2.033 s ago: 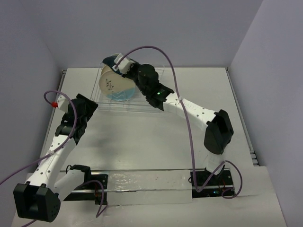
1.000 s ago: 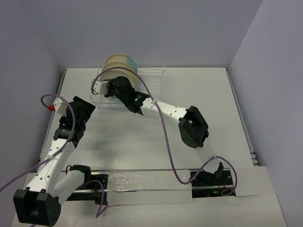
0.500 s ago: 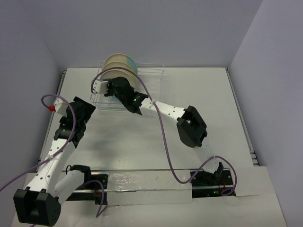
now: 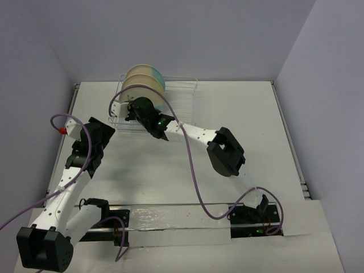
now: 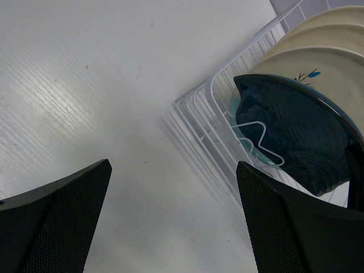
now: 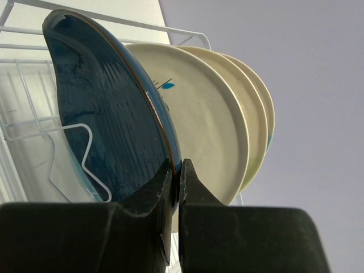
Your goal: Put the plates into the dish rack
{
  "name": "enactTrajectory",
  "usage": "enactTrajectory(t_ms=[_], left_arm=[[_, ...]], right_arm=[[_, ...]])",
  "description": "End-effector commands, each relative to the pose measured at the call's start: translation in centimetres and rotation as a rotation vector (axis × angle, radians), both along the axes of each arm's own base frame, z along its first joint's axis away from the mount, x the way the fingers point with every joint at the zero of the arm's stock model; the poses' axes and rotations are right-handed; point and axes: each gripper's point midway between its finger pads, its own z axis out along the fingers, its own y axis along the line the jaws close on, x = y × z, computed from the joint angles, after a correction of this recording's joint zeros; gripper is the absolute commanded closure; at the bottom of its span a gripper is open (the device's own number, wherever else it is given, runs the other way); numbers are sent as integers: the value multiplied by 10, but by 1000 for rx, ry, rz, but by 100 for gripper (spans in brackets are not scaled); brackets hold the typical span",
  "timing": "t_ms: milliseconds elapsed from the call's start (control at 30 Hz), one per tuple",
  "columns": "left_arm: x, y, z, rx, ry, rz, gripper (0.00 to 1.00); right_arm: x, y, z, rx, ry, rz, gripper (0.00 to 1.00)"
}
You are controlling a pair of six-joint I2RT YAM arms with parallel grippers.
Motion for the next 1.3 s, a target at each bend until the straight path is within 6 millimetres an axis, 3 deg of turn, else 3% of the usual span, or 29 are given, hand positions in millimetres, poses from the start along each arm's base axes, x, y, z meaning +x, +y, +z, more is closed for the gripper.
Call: enactTrajectory(t_ms=[0, 400, 700, 933, 1067, 1167, 1267], left_arm=[[2, 2, 9, 7, -35, -2, 1], [2, 0, 10, 2, -42, -14, 1], [3, -1, 9, -2, -39, -19, 1], [2, -1, 10, -3, -42, -23, 1], [2, -2, 11, -5, -47, -30, 1], [3, -3, 12, -5, -47, -35, 1], [4, -5, 12, -8, -49, -45, 1]], right_arm=[[8, 4, 54, 185, -96, -21, 100], [18, -9, 34, 257, -5, -118, 93], [20, -11, 27, 289, 35, -144, 66], [20, -13, 29, 296, 36, -155, 56], [19, -14, 48, 335, 25, -157, 32], [14, -18, 79, 397, 13, -143, 14], [5, -24, 109, 461, 8, -126, 5]])
